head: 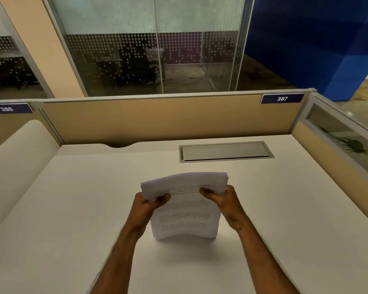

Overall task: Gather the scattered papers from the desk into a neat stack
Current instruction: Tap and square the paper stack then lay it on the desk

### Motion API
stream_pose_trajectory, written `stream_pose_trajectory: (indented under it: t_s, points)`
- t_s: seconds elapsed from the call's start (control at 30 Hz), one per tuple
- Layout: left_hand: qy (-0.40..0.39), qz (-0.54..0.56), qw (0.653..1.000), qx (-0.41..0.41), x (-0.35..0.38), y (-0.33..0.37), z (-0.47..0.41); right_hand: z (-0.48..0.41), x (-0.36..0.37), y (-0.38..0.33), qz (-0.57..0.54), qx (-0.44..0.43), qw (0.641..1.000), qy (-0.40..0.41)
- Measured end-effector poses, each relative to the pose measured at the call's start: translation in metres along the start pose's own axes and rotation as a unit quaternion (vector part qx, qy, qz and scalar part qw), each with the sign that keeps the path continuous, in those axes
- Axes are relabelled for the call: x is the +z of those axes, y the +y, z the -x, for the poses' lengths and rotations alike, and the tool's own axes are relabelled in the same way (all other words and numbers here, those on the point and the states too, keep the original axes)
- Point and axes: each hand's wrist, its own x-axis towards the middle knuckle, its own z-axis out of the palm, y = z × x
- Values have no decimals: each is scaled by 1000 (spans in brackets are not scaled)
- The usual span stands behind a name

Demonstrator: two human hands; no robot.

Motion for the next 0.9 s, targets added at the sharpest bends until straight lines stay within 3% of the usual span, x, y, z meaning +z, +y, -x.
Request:
stream_pose_trajectory:
  t_s: [0.3,0.57,0.73,0.9]
  points:
    - [28,2,1000,-9,8,-6,7,2,3,-9,-11,-37,998,59]
    - [84,-23,993,84,21,24,-7,-4,14,-24,-2,-70,987,147]
    - [108,-50,991,67,20,21,-9,-4,14,-17,-7,-53,988,148]
    - [62,-37,995,72,17,12,-3,-7,12,-14,16,-68,990,120]
